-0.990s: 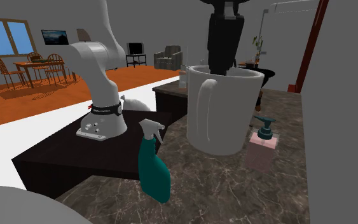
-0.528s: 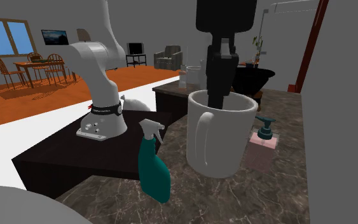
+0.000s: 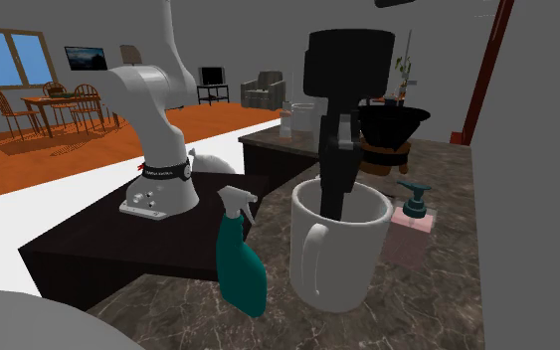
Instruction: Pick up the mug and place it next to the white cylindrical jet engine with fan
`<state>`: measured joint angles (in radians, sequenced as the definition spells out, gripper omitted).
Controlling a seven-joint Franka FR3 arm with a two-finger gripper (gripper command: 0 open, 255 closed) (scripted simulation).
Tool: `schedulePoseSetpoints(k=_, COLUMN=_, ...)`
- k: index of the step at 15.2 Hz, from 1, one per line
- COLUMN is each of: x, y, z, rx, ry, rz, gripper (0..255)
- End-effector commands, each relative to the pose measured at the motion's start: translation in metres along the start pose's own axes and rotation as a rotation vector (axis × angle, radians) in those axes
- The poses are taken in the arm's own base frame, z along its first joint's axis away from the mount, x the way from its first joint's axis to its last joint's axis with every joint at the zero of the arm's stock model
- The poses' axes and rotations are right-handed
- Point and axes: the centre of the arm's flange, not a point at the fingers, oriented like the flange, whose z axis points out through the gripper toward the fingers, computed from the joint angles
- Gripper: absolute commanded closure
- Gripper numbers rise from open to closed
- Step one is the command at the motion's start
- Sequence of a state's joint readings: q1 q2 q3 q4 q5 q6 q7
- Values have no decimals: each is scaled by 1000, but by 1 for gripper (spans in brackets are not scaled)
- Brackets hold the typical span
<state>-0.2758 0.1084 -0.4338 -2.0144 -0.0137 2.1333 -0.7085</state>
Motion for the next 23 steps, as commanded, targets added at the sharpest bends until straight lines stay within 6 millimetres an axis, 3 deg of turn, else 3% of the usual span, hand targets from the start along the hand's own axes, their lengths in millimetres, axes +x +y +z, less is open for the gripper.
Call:
schedulePoseSetpoints(k=1, x=1, y=-1, z=11, rx=-1, ry=1, rz=0, gripper=255)
schedulePoseSetpoints(k=23, x=4, y=-7, z=127, rx=-1, ry=1, rz=0, gripper=255)
